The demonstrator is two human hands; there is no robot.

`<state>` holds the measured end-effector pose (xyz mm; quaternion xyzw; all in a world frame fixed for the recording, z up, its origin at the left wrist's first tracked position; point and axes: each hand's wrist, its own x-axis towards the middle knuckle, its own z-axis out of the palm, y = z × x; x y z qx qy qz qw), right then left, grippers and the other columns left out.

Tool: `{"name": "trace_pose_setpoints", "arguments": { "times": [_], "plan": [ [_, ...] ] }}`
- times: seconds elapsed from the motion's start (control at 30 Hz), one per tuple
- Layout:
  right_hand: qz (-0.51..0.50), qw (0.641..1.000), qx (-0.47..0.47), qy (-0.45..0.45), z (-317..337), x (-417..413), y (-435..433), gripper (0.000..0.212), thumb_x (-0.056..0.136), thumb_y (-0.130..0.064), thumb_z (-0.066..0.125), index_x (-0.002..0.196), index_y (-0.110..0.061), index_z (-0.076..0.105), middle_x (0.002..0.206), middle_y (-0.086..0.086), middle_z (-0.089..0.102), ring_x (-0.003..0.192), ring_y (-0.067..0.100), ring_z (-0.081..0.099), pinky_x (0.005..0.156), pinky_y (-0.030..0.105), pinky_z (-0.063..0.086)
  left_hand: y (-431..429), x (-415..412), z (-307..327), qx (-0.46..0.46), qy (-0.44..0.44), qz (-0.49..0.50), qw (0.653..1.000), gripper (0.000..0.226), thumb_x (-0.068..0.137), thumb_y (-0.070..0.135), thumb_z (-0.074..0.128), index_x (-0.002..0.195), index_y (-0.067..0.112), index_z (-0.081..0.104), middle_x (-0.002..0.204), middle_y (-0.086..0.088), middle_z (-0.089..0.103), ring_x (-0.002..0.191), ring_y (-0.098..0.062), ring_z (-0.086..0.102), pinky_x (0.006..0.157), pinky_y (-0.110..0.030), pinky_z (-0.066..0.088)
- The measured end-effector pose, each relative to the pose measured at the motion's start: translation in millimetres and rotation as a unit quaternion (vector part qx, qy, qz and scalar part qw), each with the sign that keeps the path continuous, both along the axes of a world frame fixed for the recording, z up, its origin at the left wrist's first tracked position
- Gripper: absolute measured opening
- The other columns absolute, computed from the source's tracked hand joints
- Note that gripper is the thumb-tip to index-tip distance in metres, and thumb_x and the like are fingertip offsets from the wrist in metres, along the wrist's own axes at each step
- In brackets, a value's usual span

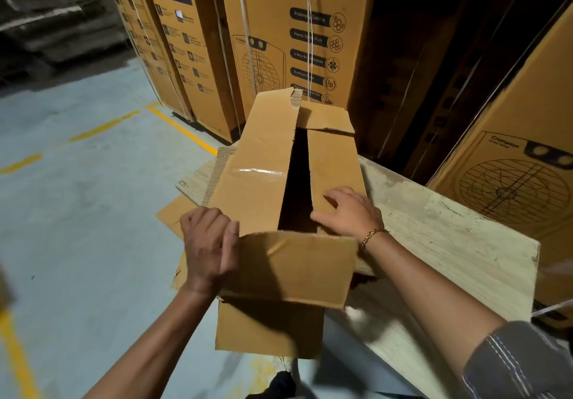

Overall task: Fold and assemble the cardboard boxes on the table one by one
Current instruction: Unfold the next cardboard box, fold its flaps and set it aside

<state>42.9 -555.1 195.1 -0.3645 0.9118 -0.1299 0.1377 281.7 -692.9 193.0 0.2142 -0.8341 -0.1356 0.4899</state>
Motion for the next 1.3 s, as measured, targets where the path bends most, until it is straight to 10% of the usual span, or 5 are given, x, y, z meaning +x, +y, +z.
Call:
{"name": "trace_pose_setpoints", "arguments": {
  "times": [0.37, 0.53, 0.83, 1.1, 1.3],
  "plan": [
    [0.013, 0.995, 0.064, 0.075, -25, 2, 6, 0.081, 0.074, -0.075, 0.048, 0.142, -0.032, 0.041, 0.144, -0.002, 0.041, 0.124, 0.029, 0.042, 0.085, 0.042, 0.047, 64, 48, 32, 0.039, -0.191, 0.013, 0.981, 0.058, 0.099, 0.053, 0.049, 0.050, 0.021, 0.053, 0.052, 0.009, 0.045, 0.050, -0.008, 0.043, 0.059, -0.033, 0.039],
    [-0.001, 0.996, 0.050, 0.071, -30, -2, 14, 0.081, 0.075, -0.076, 0.047, 0.144, -0.033, 0.038, 0.148, -0.004, 0.039, 0.127, 0.027, 0.041, 0.088, 0.042, 0.049, 62, 59, 3, 0.119, -0.360, 0.012, 0.925, 0.053, 0.085, 0.076, 0.038, 0.106, 0.038, 0.068, 0.113, 0.016, 0.062, 0.104, -0.012, 0.055, 0.083, -0.034, 0.045],
    [-0.012, 0.999, 0.034, 0.020, -35, -2, 25, 0.081, 0.080, -0.067, 0.052, 0.150, -0.033, 0.031, 0.159, -0.005, 0.025, 0.140, 0.025, 0.029, 0.102, 0.044, 0.041, -18, -28, -4, 0.186, -0.453, 0.024, 0.872, 0.139, 0.064, 0.084, 0.071, 0.161, 0.031, -0.013, 0.168, -0.002, -0.022, 0.157, -0.029, -0.005, 0.124, -0.059, 0.014],
    [0.002, 0.995, 0.061, 0.077, -34, 15, 18, 0.087, 0.078, -0.082, 0.046, 0.147, -0.031, 0.034, 0.159, -0.002, 0.026, 0.142, 0.025, 0.028, 0.105, 0.049, 0.038, -23, -75, 2, 0.155, -0.517, 0.081, 0.838, 0.141, 0.054, 0.099, 0.056, 0.158, 0.020, 0.003, 0.166, -0.020, 0.005, 0.151, -0.039, 0.017, 0.113, -0.061, 0.032],
    [0.002, 0.997, 0.057, 0.059, -29, 12, 6, 0.083, 0.073, -0.070, 0.052, 0.141, -0.025, 0.040, 0.151, 0.002, 0.032, 0.131, 0.029, 0.035, 0.099, 0.049, 0.043, -35, -88, -16, 0.121, -0.466, 0.110, 0.870, 0.102, 0.080, 0.057, 0.064, 0.158, 0.020, 0.009, 0.160, -0.021, 0.016, 0.132, -0.041, 0.041, 0.091, -0.050, 0.053]
  ]
}}
